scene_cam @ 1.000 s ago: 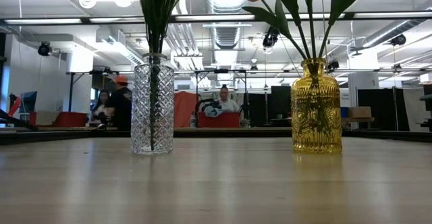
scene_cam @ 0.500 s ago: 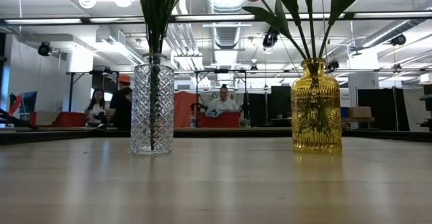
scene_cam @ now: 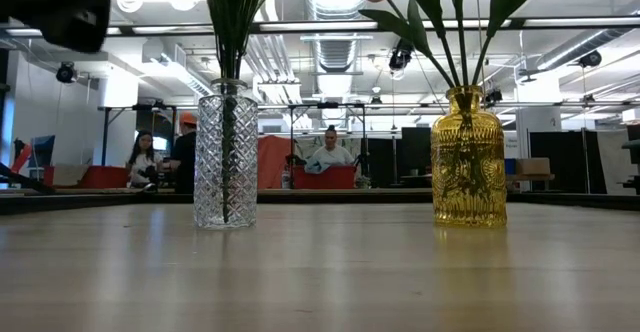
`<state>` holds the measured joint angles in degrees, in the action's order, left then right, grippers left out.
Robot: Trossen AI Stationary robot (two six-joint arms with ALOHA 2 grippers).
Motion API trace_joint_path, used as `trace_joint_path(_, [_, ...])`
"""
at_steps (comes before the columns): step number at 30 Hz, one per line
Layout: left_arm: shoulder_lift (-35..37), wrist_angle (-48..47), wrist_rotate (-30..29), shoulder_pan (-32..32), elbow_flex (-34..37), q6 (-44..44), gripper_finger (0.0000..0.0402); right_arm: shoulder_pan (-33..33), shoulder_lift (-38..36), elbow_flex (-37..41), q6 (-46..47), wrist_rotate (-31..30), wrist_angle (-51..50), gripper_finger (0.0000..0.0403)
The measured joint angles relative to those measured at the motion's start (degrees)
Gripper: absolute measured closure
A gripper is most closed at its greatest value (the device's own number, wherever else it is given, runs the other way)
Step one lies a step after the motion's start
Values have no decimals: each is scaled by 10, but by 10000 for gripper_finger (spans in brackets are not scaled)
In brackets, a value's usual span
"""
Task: Sort flowers into vase by color
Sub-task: Put the blue flower into the transparent vase
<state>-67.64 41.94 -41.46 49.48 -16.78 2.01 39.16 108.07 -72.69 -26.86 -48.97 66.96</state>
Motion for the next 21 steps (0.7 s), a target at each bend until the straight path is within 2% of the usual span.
trace_joint_path(3, [2,5,0,-17,17,19,337,-13,10,1,10,21,18,390])
trace_joint_path(6, [-1,7,-9,-38,26,41,303,-27,29,1,2,29,61,390])
trace_joint_path(14, [-46,17,-62,-83,27,62,161,-44,75,1,-29,22,149,390])
trace_joint_path(18, [-74,34,-106,-103,27,60,93,-49,73,2,-36,9,147,390])
trace_joint_path(21, [-91,41,-110,-122,26,59,60,-50,73,0,-43,9,146,390])
